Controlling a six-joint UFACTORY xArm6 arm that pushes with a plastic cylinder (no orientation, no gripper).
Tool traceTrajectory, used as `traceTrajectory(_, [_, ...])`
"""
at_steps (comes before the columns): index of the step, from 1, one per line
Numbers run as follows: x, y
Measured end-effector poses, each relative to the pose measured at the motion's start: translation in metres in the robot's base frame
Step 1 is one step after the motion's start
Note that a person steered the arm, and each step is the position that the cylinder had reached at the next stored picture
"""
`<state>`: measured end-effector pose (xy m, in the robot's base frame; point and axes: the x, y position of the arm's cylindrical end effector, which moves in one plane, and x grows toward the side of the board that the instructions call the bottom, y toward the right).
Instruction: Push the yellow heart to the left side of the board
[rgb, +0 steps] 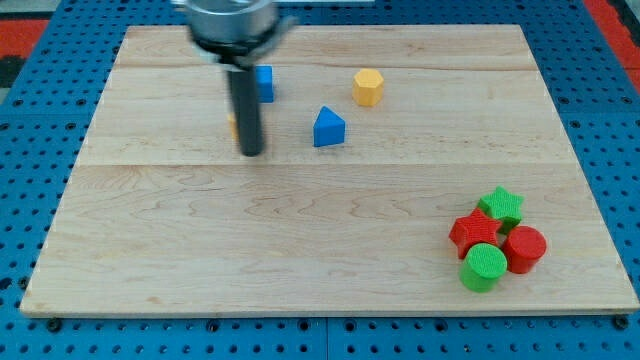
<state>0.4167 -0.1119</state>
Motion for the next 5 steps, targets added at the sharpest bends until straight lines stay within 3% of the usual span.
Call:
traceTrajectory(1, [0.027, 0.029])
traceTrajectory(2, [0.012, 0.054])
traceTrajectory(4, [-0.044, 0.054])
traceTrajectory(5, [-0.049, 0.009])
